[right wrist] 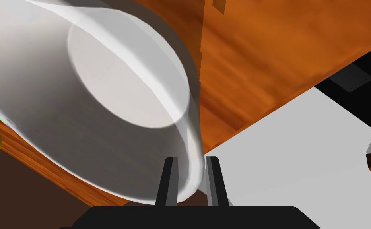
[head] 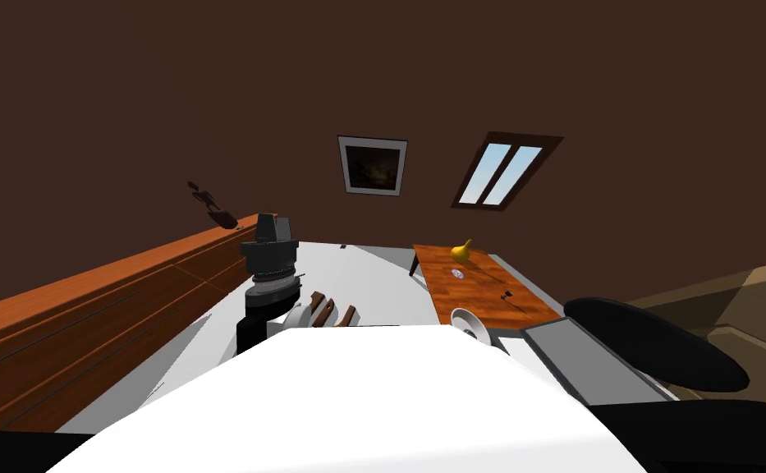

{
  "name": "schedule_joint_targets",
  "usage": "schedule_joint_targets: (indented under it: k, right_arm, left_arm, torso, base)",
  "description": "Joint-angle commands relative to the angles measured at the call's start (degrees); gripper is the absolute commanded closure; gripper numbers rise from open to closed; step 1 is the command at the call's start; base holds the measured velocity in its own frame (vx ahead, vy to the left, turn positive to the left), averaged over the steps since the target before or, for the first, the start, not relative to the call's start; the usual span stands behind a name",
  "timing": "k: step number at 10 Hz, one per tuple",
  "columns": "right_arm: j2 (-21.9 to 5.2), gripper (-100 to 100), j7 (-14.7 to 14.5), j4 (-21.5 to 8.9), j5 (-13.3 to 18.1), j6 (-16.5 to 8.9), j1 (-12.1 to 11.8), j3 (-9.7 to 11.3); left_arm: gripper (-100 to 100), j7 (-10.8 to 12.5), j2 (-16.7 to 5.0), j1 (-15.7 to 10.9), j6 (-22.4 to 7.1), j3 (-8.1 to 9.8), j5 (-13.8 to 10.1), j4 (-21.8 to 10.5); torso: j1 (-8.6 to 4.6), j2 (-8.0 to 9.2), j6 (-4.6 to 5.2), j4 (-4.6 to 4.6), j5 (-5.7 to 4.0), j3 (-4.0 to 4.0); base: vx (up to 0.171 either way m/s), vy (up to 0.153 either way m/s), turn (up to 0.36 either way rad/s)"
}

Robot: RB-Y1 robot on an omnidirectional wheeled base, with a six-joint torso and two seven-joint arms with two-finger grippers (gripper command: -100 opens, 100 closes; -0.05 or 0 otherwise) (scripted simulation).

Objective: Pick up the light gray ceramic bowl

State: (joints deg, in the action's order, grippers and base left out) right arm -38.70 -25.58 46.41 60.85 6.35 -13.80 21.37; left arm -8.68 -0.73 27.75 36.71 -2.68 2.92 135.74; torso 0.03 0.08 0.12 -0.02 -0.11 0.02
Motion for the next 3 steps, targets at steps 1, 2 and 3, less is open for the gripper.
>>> schedule_joint_targets:
  k: [1,2,3]
  right_arm:
    - [-1.8,100,0.9,1.4,0.0,0.8,-0.7,0.7]
    - [-1.3,100,0.8,1.0,0.0,0.2,-0.3,1.0]
    - [-1.4,0,1.1,1.1,0.0,0.2,-0.4,1.2]
  left_arm:
    - [0,0.0,0.0,0.0,0.0,0.00,0.0,0.0]
    - [0,0.0,0.0,0.0,0.0,0.00,0.0,0.0]
    - [0,0.0,0.0,0.0,0.0,0.00,0.0,0.0]
  torso:
    - [0.00,0.00,0.00,0.00,0.00,0.00]
    - [0.16,-0.03,-0.06,-0.01,0.01,-0.02]
    - [0.03,-0.03,-0.10,0.00,0.01,-0.02]
  base:
    - [0.025,0.101,-0.139]
    - [0.008,0.044,-0.026]
    - [0.000,0.009,0.002]
